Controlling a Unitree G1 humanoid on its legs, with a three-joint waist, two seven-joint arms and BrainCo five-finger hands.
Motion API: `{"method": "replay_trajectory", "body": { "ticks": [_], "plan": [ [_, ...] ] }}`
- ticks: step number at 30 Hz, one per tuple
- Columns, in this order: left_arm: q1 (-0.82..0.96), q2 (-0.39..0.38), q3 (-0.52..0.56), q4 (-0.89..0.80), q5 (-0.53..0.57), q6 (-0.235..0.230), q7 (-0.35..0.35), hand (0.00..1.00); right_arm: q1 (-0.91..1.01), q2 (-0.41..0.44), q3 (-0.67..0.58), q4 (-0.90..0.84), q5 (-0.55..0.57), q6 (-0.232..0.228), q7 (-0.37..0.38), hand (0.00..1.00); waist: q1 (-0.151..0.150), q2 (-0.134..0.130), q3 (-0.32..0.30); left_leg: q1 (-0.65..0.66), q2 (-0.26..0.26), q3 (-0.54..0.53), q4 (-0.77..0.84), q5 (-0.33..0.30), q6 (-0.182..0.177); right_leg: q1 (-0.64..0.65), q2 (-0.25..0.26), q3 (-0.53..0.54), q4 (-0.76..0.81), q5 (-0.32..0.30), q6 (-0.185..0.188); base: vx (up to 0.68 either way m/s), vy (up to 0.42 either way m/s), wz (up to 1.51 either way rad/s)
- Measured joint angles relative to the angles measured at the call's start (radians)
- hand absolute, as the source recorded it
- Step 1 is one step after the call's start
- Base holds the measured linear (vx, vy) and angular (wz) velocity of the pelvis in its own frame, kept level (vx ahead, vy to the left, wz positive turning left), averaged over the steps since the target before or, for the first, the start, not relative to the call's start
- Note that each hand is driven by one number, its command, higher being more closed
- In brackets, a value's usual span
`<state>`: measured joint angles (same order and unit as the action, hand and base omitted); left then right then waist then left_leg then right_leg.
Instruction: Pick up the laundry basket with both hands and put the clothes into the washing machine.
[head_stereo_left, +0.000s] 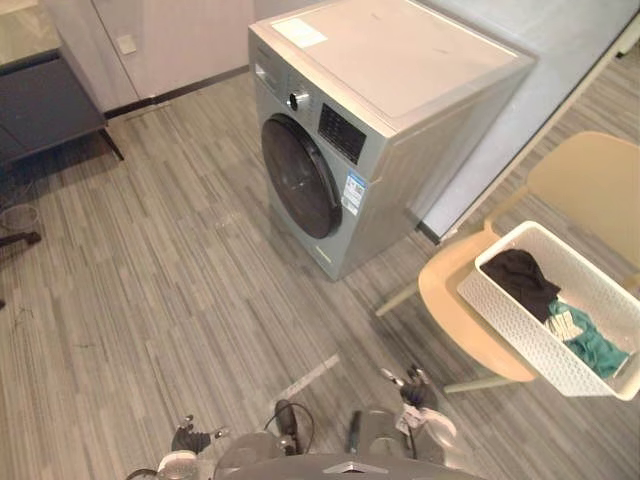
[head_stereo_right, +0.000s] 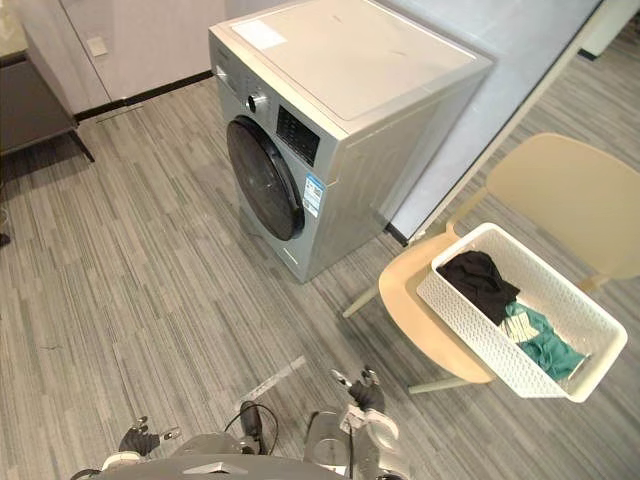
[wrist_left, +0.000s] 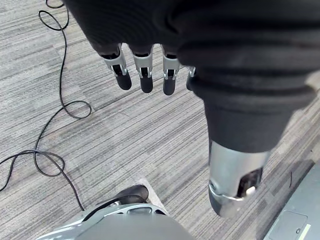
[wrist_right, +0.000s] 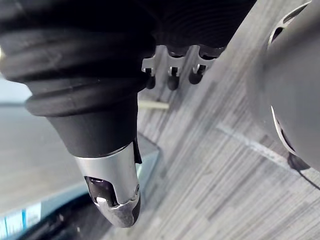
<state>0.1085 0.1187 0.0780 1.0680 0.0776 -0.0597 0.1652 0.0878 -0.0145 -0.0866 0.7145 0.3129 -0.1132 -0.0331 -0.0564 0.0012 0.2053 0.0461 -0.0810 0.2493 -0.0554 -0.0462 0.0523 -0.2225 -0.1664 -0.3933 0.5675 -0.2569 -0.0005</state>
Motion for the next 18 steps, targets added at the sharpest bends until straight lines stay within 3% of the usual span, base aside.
{"method": "replay_trajectory", "body": {
  "ticks": [3, 4, 6, 8, 9, 10, 11, 12, 13, 15, 16, 18],
  "plan": [
    [-0.007, -0.002, 0.001, 0.001, 0.006, 0.010, 0.000, 0.00, 0.002, 0.001, 0.036, -0.036, -0.076, -0.001, 0.000, 0.00, -0.004, -0.014, -0.009, 0.019, -0.015, 0.006, 0.003, -0.014, -0.004, -0.003, 0.010, -0.081, -0.140, 0.069, -0.029, 0.17, 0.025, 0.29],
    [-0.010, -0.004, 0.001, 0.001, 0.006, 0.010, 0.000, 0.00, 0.002, 0.001, 0.051, -0.041, -0.095, -0.002, 0.000, 0.00, -0.003, -0.012, -0.009, 0.023, -0.017, -0.001, 0.027, -0.040, -0.013, 0.010, 0.018, -0.084, -0.186, 0.105, -0.045, 0.32, -0.016, 0.18],
    [-0.015, -0.015, 0.005, -0.010, 0.003, 0.011, -0.001, 0.00, 0.005, -0.003, 0.071, -0.047, -0.122, -0.002, 0.001, 0.00, 0.000, 0.007, -0.016, -0.002, 0.010, 0.003, 0.155, -0.091, -0.048, 0.054, 0.035, -0.101, -0.234, 0.110, -0.052, 0.44, -0.028, 0.23],
    [-0.021, -0.027, 0.059, -0.042, -0.018, 0.010, -0.006, 0.00, 0.024, -0.004, 0.097, -0.114, -0.123, -0.001, 0.001, 0.00, -0.001, 0.008, -0.014, -0.118, 0.074, 0.063, 0.500, -0.104, -0.069, 0.141, 0.051, -0.114, -0.311, 0.111, -0.037, 0.36, -0.089, 0.07],
    [-0.002, -0.053, 0.097, -0.077, -0.036, 0.009, -0.003, 0.00, 0.033, -0.011, 0.124, -0.163, -0.124, -0.004, 0.001, 0.00, 0.011, 0.031, -0.011, -0.153, 0.151, 0.110, 0.713, -0.100, -0.073, 0.211, 0.084, -0.102, -0.338, 0.103, -0.033, 0.34, -0.112, -0.46],
    [0.007, -0.065, 0.105, -0.085, -0.041, 0.009, -0.002, 0.00, 0.035, -0.015, 0.135, -0.184, -0.124, -0.006, 0.001, 0.00, 0.022, 0.047, -0.015, -0.164, 0.191, 0.127, 0.800, -0.085, -0.073, 0.238, 0.103, -0.081, -0.344, 0.094, -0.032, 0.36, -0.072, -0.98],
    [0.018, -0.077, 0.108, -0.087, -0.056, 0.008, 0.004, 0.00, 0.033, -0.024, 0.163, -0.201, -0.123, -0.016, 0.000, 0.00, 0.040, 0.065, -0.027, -0.184, 0.246, 0.148, 0.923, -0.028, -0.069, 0.277, 0.128, -0.033, -0.356, 0.080, -0.031, 0.35, -0.022, -1.07],
    [0.019, -0.074, 0.107, -0.087, -0.057, 0.008, 0.004, 0.00, 0.020, -0.023, 0.179, -0.220, -0.123, -0.015, 0.000, 0.00, 0.051, 0.055, -0.033, -0.206, 0.267, 0.159, 0.994, 0.030, -0.068, 0.304, 0.129, 0.004, -0.386, 0.082, -0.035, 0.36, 0.004, -1.16],
    [0.017, -0.067, 0.104, -0.089, -0.057, 0.006, 0.005, 0.00, 0.019, -0.019, 0.193, -0.256, -0.123, -0.016, 0.000, 0.00, 0.060, 0.056, -0.039, -0.234, 0.296, 0.169, 1.049, 0.032, -0.049, 0.314, 0.131, 0.031, -0.404, 0.087, -0.032, 0.42, 0.049, -1.07],
    [0.018, -0.063, 0.104, -0.096, -0.076, 0.004, 0.012, 0.00, 0.008, -0.020, 0.203, -0.367, -0.121, -0.019, -0.001, 0.00, 0.063, 0.053, -0.031, -0.303, 0.353, 0.161, 1.038, -0.131, -0.050, 0.317, 0.106, 0.126, -0.407, 0.091, -0.028, 0.40, 0.123, -1.05],
    [0.019, -0.058, 0.104, -0.100, -0.077, 0.001, 0.013, 0.00, 0.006, -0.019, 0.206, -0.405, -0.121, -0.021, -0.002, 0.00, 0.063, 0.045, -0.022, -0.312, 0.353, 0.150, 1.003, -0.157, -0.053, 0.324, 0.091, 0.155, -0.409, 0.091, -0.028, 0.29, 0.183, -0.95],
    [0.037, -0.048, 0.094, -0.118, -0.077, -0.015, 0.021, 0.00, -0.032, -0.037, 0.253, -0.523, -0.122, -0.057, -0.001, 0.00, 0.065, 0.027, -0.002, -0.340, 0.340, 0.045, 0.738, -0.168, -0.079, 0.321, 0.036, 0.240, -0.400, 0.102, -0.010, 0.26, 0.253, -1.01]
  ]
}}
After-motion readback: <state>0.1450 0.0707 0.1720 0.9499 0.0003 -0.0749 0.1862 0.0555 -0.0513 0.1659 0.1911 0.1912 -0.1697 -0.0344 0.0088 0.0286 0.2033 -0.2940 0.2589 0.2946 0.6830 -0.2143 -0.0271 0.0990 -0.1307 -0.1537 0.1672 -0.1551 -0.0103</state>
